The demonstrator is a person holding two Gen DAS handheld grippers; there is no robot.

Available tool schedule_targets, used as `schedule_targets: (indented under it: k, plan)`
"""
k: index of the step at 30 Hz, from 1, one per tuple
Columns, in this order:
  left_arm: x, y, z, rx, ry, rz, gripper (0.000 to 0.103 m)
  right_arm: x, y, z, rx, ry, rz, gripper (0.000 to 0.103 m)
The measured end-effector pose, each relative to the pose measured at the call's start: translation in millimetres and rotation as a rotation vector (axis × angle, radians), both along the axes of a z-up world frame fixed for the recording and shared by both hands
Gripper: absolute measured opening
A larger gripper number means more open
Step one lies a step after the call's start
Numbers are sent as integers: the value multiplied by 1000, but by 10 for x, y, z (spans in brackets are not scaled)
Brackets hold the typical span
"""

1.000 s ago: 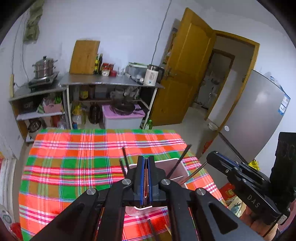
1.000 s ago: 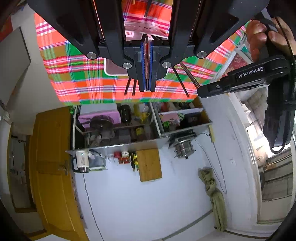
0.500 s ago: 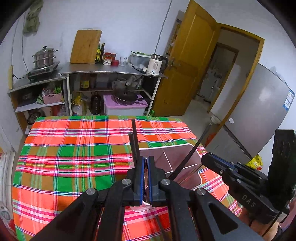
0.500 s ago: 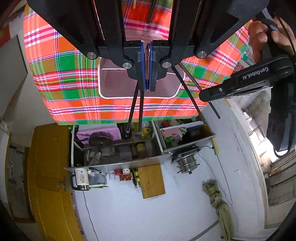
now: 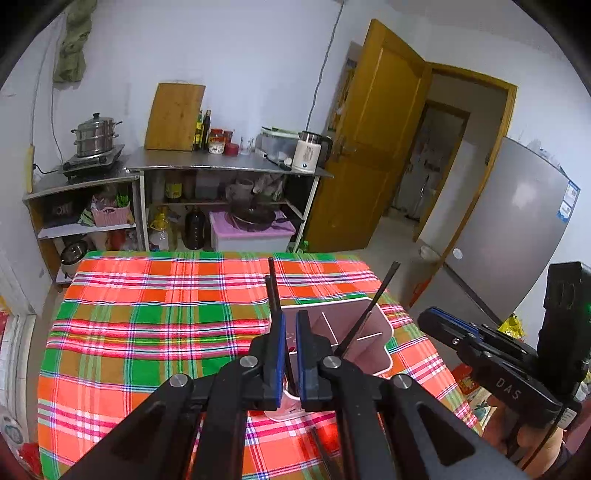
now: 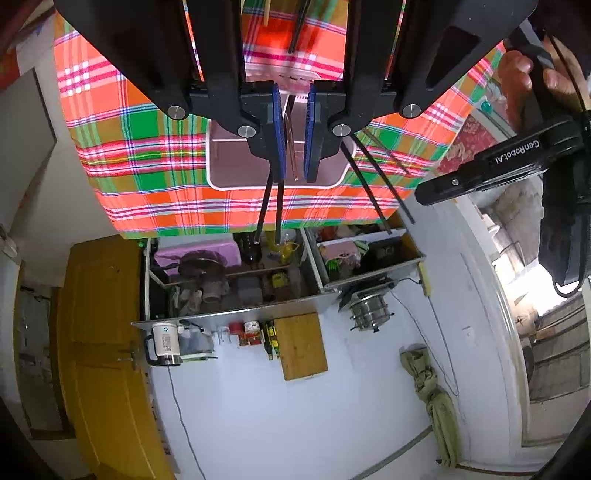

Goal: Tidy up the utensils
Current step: 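Lower the chopsticks into the basket and open both grippers, then move both grippers back down to the yellow and black chopsticks on the cloth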

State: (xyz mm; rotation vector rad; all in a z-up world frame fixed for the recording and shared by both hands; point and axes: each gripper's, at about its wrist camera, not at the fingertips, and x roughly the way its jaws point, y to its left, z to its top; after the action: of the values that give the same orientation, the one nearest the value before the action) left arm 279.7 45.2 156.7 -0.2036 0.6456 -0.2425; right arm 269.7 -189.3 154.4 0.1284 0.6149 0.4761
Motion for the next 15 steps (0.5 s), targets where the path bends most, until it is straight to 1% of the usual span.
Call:
schedule_targets:
  k: [4, 12, 15]
  plan:
    - [-233, 35, 4, -5, -14, 7, 5, -214, -63, 31, 2, -18, -4, 10]
    - [-785, -24, -223, -11, 1, 12, 5, -716, -231, -1, 1, -41, -26, 10]
    - [-986, -53, -302, -21, 6, 7, 5, -897, -269, -62, -7, -26, -24, 10]
